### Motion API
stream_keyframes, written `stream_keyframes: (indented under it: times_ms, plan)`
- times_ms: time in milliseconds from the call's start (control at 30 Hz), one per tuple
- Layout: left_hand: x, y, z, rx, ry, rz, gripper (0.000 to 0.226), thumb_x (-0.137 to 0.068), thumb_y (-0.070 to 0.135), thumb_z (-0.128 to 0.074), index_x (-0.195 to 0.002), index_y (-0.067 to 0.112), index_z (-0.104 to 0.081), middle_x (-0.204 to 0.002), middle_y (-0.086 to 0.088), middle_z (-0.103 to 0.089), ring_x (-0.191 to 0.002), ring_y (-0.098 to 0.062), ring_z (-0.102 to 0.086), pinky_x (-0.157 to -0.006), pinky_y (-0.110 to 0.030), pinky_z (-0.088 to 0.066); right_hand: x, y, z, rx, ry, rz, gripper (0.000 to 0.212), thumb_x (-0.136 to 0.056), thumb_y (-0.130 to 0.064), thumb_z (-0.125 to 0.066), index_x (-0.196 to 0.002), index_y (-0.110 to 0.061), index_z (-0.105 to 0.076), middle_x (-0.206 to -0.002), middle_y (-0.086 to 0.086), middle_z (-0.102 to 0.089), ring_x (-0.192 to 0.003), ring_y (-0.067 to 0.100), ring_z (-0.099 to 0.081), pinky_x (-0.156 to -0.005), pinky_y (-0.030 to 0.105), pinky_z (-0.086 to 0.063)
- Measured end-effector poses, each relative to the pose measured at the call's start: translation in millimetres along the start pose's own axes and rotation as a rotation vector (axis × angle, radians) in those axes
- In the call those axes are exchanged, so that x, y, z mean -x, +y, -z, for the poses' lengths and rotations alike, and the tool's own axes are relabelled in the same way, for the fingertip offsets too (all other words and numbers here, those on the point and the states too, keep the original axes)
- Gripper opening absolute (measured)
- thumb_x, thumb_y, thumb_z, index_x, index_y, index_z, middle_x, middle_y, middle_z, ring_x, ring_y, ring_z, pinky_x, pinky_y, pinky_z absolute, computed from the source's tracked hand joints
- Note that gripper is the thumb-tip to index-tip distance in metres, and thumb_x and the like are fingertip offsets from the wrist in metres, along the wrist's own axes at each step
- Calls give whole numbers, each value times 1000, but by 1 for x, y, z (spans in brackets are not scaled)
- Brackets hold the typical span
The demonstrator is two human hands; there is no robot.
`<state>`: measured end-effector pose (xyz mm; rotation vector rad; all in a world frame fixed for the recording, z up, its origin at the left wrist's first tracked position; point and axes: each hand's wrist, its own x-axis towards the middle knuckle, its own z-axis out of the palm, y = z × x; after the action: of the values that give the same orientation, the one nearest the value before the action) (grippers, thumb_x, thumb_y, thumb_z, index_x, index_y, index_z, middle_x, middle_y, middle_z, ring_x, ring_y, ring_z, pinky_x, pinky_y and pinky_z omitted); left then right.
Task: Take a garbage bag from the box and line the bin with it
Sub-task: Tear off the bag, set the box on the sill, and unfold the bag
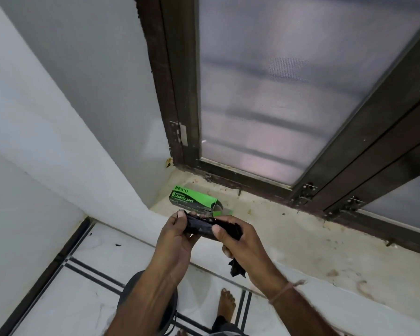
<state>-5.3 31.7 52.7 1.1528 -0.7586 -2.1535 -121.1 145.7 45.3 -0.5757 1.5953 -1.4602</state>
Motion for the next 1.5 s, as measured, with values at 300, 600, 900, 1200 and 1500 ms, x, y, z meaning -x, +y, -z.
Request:
stream_keyframes:
  times_ms: [300, 600, 900, 1200, 1500]
  plan:
    - [-43, -9, -3, -965, 196, -529, 34, -102, 36, -58, -131, 18, -57, -132, -2, -60, -124, -23, -54, -90, -32, -48, -30, 10, 51, -167, 201, -30, 25, -94, -24, -71, -117, -13, -76, -88, 18, -78, -53, 12, -49, -51, 20, -45]
    - [-109, -5, 17, -1947, -45, -641, 67, -62, 33, -94, -123, 27, -67, -130, -8, -65, -136, -42, -50, -103, -65, -43, -44, 17, 74, -217, 337, -97, 23, -98, -18, -69, -117, -5, -73, -84, 14, -73, -54, 1, -59, -49, 17, -43]
    - [-100, 1, 11, -1675, 29, -708, 60, -75, 44, -85, -128, 27, -64, -118, -6, -58, -115, -31, -50, -76, -46, -56, -41, 12, 89, -104, 196, -119, 21, -101, -27, -66, -111, -14, -79, -71, 8, -69, -53, 8, -51, -52, 19, -43]
    - [-96, 12, 8, -1613, -147, -784, 58, -73, 53, -73, -126, 30, -63, -119, 0, -56, -115, -25, -49, -82, -45, -54, -55, 6, 100, -206, 150, -273, 27, -100, -34, -66, -106, -10, -77, -70, 9, -64, -50, 11, -46, -49, 19, -41]
    - [-86, 0, -1, -1527, -229, -760, 55, -80, 32, -81, -132, 30, -62, -120, 3, -56, -116, -21, -47, -81, -36, -51, -63, 4, 89, -75, 90, -21, 23, -97, -25, -69, -119, -17, -75, -94, 16, -77, -58, -1, -57, -61, 17, -45]
